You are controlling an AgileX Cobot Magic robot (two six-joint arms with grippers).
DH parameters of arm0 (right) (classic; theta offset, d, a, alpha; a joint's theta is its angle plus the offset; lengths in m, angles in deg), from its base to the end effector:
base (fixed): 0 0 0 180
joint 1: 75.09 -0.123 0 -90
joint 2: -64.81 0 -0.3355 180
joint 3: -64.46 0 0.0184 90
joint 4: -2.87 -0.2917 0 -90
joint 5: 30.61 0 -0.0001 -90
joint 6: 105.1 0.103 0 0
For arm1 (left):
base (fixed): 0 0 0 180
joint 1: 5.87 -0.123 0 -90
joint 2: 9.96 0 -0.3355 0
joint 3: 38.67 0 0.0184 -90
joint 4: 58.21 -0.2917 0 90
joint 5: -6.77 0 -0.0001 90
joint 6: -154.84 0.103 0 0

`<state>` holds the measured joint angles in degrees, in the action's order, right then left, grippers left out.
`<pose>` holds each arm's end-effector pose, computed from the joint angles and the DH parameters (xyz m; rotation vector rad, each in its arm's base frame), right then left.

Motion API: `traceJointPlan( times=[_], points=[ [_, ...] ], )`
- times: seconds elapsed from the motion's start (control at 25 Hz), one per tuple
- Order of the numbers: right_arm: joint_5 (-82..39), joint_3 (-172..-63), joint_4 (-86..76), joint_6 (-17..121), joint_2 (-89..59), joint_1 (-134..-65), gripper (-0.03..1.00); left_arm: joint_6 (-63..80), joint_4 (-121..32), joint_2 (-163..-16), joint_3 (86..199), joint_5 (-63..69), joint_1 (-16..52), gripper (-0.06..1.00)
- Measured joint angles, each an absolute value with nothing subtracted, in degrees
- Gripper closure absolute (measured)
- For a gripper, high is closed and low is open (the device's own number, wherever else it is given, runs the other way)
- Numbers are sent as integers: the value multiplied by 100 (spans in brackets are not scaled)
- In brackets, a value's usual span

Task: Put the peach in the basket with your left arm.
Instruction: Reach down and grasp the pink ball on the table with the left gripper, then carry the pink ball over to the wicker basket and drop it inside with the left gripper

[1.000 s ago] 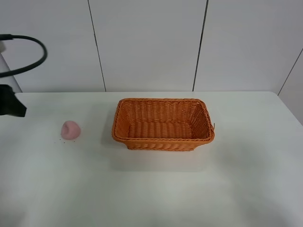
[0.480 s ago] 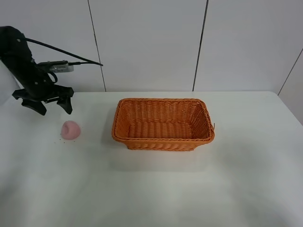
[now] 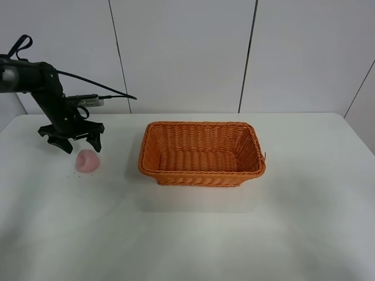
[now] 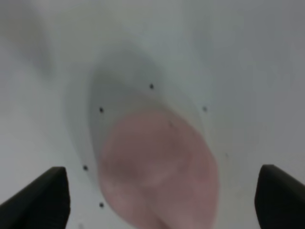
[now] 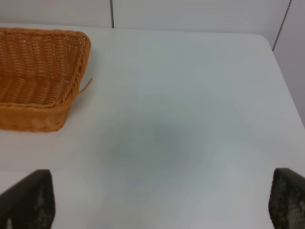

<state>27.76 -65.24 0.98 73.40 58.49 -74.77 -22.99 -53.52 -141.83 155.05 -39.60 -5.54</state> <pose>-0.0067 0.0029 0.2922 -0.0213 2.0065 0.0189 0.5173 -0.0091 0.1524 -0.0069 2.8692 -0.0898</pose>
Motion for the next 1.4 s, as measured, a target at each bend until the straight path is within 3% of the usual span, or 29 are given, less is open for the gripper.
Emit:
traceJointPlan(
  times=[0.48, 0.6, 0.72, 0.84, 1.2, 1.4],
  points=[
    [2776, -6524, 98, 7340, 5849, -7477, 27, -2295, -5381, -14586, 15505, -3872, -554, 17],
    [2776, -6524, 98, 7340, 5849, -7477, 27, -2295, -5381, -14601, 15505, -3919, -554, 33],
    [2776, -6524, 98, 7340, 5849, -7477, 27, -2295, -5381, -14603, 15533, -4019, -554, 67],
    [2776, -6524, 98, 7340, 5849, -7477, 27, -2295, -5381, -14499, 15732, -4293, -554, 84],
    [2776, -6524, 98, 7340, 5849, -7477, 27, -2349, -5398, -13634, 17105, -5751, -516, 87],
    [2776, -6524, 98, 7340, 5849, -7477, 27, -2382, -5429, -13568, 17874, -6021, -107, 87]
  ],
)
